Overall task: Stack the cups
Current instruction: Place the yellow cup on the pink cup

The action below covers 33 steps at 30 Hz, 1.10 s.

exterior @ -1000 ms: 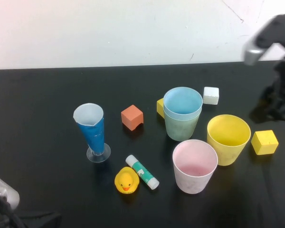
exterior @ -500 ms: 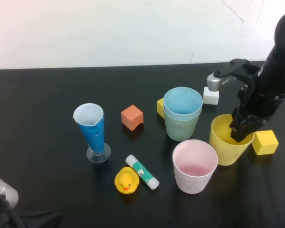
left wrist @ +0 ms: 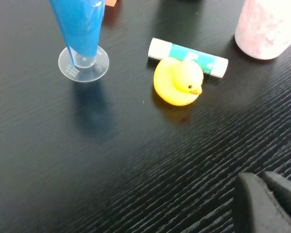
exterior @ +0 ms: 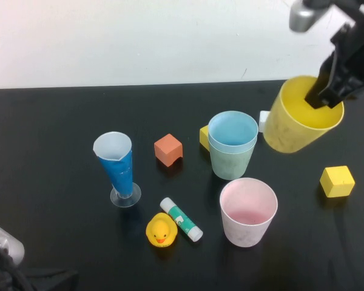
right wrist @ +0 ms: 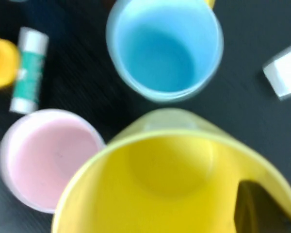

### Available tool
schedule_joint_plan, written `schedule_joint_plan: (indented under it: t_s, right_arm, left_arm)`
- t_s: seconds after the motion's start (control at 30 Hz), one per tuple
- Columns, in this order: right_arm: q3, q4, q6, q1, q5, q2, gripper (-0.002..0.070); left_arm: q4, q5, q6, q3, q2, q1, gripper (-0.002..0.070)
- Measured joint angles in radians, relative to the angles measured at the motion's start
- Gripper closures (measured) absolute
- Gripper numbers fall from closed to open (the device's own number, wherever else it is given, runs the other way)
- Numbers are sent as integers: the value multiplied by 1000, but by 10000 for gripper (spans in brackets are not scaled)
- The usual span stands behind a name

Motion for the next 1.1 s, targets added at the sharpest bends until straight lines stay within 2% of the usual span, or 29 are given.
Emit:
schedule_joint_plan:
  t_s: [0.17,0.37,0.87,0.93,1.0,1.1]
  right_arm:
    - [-4,4,-4,106,9,-48,660]
    - [-2,-60,25,229,11,3,660]
    - [115,-103,63,243,7,44,652]
    - [115,-103,63,243,6,52,623]
    - [115,-103,63,243,6,62,564]
    - [115,-103,67,243,1,72,426]
  left_arm:
    - [15,-10,0,0,0,0,673]
    - [24,-9,0,0,0,0,673]
    - [26,11,0,0,0,0,673]
    - [26,4,0,0,0,0,673]
    - [26,2,0,0,0,0,673]
    - [26,2,0,0,0,0,673]
